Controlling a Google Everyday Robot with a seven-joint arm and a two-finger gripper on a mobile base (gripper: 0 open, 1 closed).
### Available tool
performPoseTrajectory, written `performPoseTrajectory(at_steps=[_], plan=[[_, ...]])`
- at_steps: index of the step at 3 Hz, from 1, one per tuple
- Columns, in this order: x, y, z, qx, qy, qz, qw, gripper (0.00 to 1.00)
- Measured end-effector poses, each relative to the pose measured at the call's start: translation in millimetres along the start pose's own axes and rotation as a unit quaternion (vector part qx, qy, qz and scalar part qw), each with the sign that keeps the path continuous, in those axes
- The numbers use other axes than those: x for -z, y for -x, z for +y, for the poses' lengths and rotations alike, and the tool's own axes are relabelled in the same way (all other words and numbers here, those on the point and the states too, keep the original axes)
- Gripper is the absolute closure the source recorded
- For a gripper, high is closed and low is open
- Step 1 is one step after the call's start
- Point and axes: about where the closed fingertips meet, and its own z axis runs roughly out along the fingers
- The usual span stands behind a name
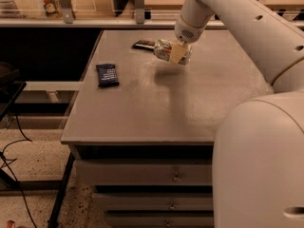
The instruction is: Move 7up can near rxbar chocolate
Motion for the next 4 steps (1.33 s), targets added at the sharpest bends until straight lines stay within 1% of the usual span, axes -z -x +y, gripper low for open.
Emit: performPoseTrajectory(at_steps=[1, 2, 3, 4], plan=[[-10.4, 12.2, -7.4, 0.01, -0.008, -0.001, 0.9999, 0.54], [-19.4, 22.0, -14.4, 0.015, -0.017, -0.001, 0.9997, 0.37], [-24.5, 27.6, -19.7, 0.016, -0.024, 0.001, 0.9996, 0.13], [-27.4, 29.2, -22.9, 0.014, -0.029, 0.0, 0.9995, 0.0]])
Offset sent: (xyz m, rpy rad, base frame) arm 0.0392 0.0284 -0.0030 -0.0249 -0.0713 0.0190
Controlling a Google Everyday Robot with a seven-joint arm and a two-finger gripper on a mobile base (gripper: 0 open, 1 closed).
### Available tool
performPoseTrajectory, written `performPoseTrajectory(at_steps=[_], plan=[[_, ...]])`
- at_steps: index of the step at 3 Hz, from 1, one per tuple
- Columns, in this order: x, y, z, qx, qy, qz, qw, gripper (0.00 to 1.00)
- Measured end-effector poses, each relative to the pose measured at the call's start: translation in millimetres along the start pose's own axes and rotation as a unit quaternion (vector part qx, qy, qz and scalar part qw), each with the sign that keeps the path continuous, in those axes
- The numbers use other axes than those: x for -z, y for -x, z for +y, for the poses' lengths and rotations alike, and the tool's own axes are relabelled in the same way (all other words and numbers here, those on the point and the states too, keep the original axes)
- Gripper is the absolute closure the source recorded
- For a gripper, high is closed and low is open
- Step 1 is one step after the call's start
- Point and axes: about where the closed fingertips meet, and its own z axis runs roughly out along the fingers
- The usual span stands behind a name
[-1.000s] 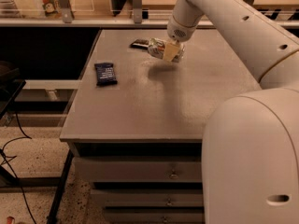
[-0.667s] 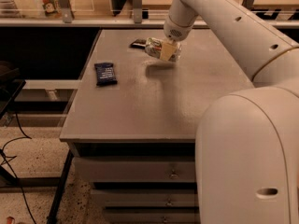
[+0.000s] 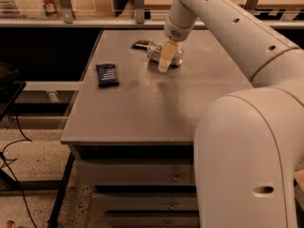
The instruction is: Move 7up can near rxbar chocolate
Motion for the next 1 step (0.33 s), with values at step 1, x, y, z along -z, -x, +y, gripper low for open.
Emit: performPoseTrajectory(at_steps=[1], plan=[[-0.1, 0.0, 0.0, 0.0, 0.0, 0.0, 1.0, 0.0]])
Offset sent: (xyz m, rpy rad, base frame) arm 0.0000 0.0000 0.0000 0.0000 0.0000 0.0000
